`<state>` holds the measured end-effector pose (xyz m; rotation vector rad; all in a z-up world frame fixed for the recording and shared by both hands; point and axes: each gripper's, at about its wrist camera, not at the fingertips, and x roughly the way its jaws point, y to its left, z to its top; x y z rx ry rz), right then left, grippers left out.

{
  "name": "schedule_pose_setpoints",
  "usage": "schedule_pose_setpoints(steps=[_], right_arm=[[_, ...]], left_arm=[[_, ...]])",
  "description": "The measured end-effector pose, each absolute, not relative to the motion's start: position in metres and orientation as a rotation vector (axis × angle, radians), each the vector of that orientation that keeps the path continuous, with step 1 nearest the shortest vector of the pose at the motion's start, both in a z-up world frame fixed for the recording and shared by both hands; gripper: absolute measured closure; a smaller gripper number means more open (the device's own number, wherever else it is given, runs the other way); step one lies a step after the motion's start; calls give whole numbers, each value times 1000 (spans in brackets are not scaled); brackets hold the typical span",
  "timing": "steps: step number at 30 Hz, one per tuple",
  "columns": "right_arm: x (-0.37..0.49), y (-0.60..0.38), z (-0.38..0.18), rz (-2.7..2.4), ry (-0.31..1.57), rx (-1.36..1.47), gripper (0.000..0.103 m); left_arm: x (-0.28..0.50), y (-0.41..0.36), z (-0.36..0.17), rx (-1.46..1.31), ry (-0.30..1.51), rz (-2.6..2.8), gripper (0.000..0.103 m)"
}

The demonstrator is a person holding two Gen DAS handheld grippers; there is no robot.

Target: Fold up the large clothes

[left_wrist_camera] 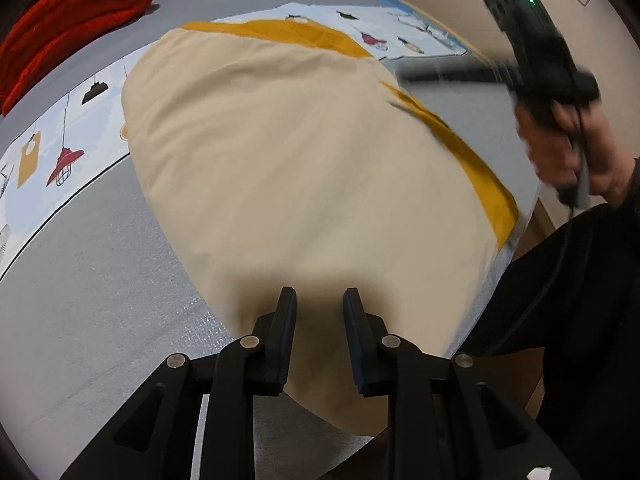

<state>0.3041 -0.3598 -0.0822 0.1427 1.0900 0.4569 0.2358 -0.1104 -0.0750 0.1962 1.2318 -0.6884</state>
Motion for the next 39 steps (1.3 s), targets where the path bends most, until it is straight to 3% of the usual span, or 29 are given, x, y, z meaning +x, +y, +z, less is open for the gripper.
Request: schedule_pose_setpoints(steps=[2,4,6,8,9,10,11,16,21,24,25,27,28,29,32,39], right_arm=[[287,-342,-126,465,1295,-55,73],[276,-342,-136,453,1304,-140,73],[278,-354,-126,454,1276,-48,72],[281,-372,-117,437,1243,83,68],[282,-378,-116,408,1233,98,62],[285,-386,-116,352,1227,111,44],[288,-391,-118,321,1233,128,37],[307,-409,-143,268,1348,301,33],[318,-408,-165,287,1403,411,33],[323,-410,-173,278,1403,462,33],[324,-409,-173,275,1399,462,35],[327,-406,-175,289,1385,471,52],[329,-403,-175,307,1376,491,71],[328,-404,-174,313,1370,500,78],[330,-396,-165,318,1335,487,84],[352,-364,-137,362,1188,510,88]], left_arm=[[237,-111,-77,204,1239,-688,80],[242,-107,-75,167,1242,-689,79],[257,-93,-73,97,1239,-647,74],[272,-74,-73,6,1239,-569,49],[281,-63,-74,-48,1243,-518,43],[290,-51,-77,-109,1255,-470,43],[300,-39,-84,-189,1282,-430,42],[328,-16,-122,-465,1412,-399,42],[354,-20,-150,-655,1439,-468,31],[370,-18,-167,-747,1419,-464,29],[373,-17,-170,-771,1406,-466,30],[379,-18,-167,-773,1346,-466,37],[381,-20,-163,-740,1316,-469,40],[382,-22,-159,-709,1289,-470,47],[391,-17,-145,-698,1234,-462,61],[411,20,-104,-615,1124,-411,64]])
